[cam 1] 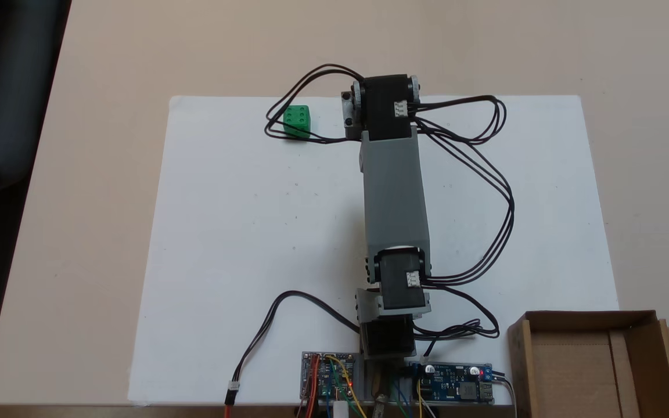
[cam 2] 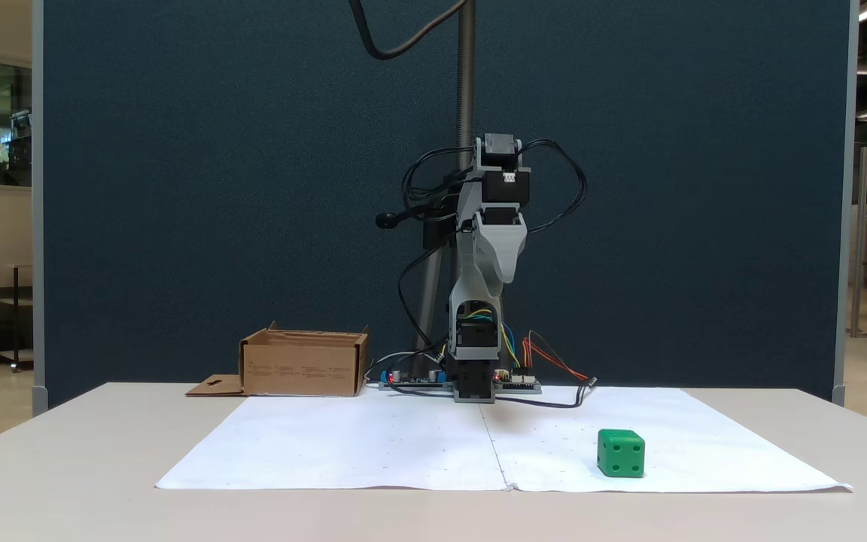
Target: Grasp a green dice and put it in the bin.
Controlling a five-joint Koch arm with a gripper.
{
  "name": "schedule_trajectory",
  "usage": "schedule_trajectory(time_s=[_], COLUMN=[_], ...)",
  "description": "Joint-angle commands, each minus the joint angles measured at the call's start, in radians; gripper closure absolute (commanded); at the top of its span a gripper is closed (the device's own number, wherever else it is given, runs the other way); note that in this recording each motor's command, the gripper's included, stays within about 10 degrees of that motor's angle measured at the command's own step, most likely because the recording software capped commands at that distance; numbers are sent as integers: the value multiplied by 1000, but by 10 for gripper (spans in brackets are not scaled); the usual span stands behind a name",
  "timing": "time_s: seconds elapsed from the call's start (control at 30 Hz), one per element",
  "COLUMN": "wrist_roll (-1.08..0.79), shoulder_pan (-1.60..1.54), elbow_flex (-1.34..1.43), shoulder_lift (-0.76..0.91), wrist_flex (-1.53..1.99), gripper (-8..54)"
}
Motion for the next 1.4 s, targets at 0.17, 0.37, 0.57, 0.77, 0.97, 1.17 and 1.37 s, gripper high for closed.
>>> schedule_trajectory(time_s=[0.17, 0.37, 0.57, 0.77, 0.97, 1.17, 1.37], wrist_roll=[225, 291, 345, 425, 509, 600, 698], shoulder_pan=[-146, -233, -301, -425, -499, -505, -483], elbow_flex=[-83, -192, -341, -469, -575, -637, -672], shoulder_lift=[8, -147, -236, -368, -520, -580, -594], wrist_flex=[173, 181, 193, 193, 193, 193, 193], gripper=[7, -2, -1, 1, 8, 24, 26])
